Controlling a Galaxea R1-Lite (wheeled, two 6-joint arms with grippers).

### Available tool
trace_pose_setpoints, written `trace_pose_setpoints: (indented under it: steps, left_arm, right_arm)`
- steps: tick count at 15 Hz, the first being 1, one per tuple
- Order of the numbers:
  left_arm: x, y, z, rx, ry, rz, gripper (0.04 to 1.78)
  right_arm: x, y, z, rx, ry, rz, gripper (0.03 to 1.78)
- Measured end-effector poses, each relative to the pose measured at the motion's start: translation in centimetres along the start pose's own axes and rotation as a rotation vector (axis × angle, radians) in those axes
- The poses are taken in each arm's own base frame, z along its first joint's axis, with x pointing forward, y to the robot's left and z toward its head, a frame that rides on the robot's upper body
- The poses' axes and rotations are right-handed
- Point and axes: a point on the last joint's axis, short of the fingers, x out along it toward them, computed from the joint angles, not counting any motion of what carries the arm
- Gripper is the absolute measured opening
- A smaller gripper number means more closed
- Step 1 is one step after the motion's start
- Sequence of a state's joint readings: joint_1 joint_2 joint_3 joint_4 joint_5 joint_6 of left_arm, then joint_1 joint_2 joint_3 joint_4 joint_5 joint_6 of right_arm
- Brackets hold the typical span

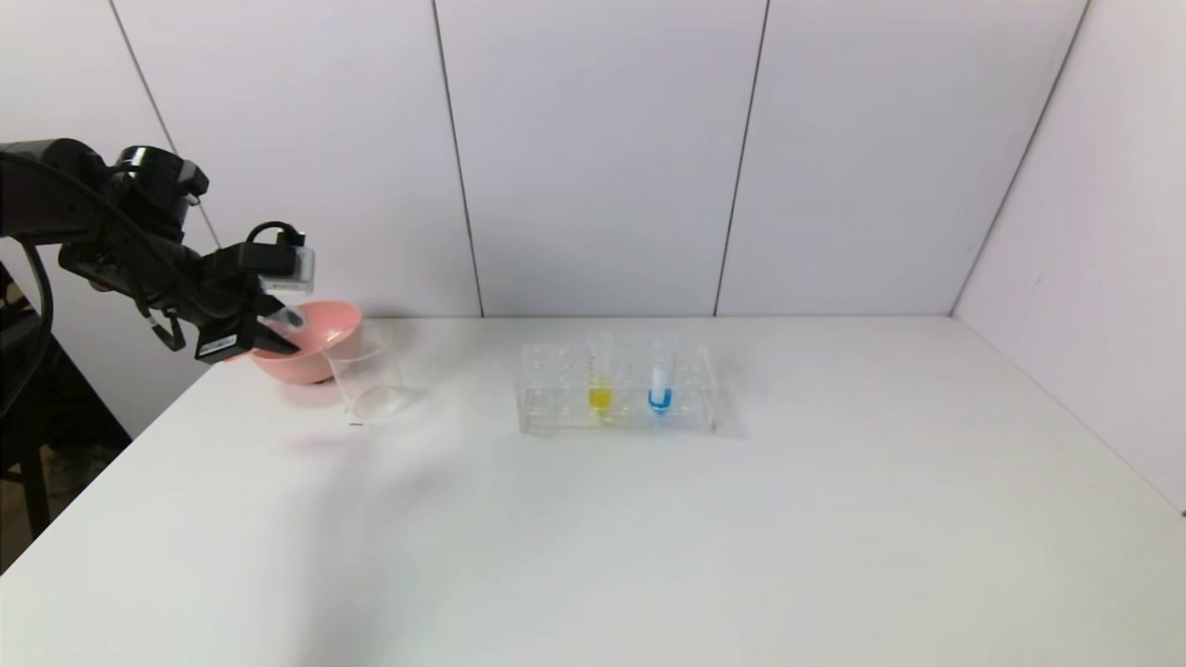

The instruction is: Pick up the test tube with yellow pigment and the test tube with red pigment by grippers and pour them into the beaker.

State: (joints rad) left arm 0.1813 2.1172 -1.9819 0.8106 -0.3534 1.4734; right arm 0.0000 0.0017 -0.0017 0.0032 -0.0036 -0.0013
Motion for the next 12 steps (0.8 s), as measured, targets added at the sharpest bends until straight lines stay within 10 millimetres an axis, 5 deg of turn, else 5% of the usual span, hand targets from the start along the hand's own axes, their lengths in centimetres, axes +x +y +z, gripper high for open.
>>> trace_pose_setpoints:
  steps: [12]
  left_arm:
    - [0.9, 0.3, 1.7, 0.054, 0.11, 0.05, 0.49]
  right_arm:
    - [0.0, 0.0, 0.0, 0.0, 0.0, 0.0, 1.7]
